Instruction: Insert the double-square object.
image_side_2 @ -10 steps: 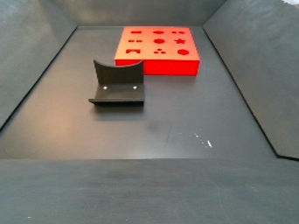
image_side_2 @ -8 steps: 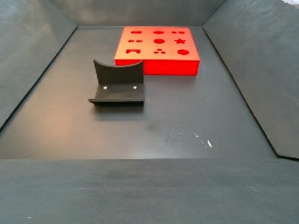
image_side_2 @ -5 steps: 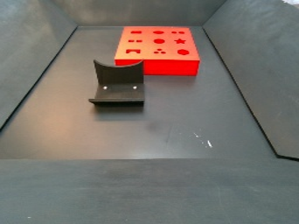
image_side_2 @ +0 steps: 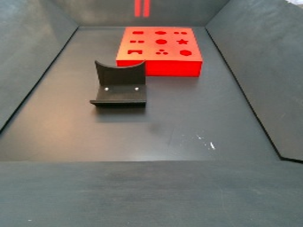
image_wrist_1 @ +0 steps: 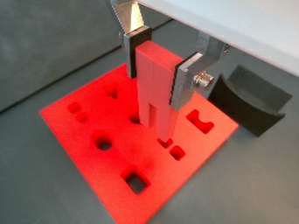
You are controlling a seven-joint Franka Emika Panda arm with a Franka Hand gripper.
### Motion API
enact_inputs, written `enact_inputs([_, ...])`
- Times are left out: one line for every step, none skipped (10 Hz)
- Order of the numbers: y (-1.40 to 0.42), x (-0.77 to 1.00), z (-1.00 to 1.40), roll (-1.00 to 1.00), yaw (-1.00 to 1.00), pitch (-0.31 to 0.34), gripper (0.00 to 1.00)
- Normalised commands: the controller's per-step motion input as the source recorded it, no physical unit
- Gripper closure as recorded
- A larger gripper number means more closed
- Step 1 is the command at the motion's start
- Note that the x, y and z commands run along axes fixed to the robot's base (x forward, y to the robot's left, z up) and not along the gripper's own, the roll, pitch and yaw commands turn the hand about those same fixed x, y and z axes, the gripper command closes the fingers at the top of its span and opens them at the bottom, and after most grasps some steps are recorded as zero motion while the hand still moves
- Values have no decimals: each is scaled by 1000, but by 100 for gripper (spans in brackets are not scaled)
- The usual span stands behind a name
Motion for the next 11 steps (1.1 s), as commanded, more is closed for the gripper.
enact_inputs([180, 797, -337, 150, -20, 144, 100])
enact_inputs([237, 791, -331, 144, 0, 199, 100])
enact_inputs([186, 720, -440, 233, 0, 251, 100])
enact_inputs([89, 454, -451, 264, -60, 274, 100])
enact_inputs([0, 194, -403, 133, -134, 181, 100])
enact_inputs([0, 217, -271, 87, -129, 160, 100])
enact_inputs([0, 60, -257, 101, -160, 153, 100])
enact_inputs([0, 0, -194, 79, -209, 180, 100])
enact_inputs([0, -174, -49, 44, -263, 190, 100])
enact_inputs([-6, -220, 0, 24, -220, 174, 100])
enact_inputs([-34, -194, 0, 24, -160, 190, 100])
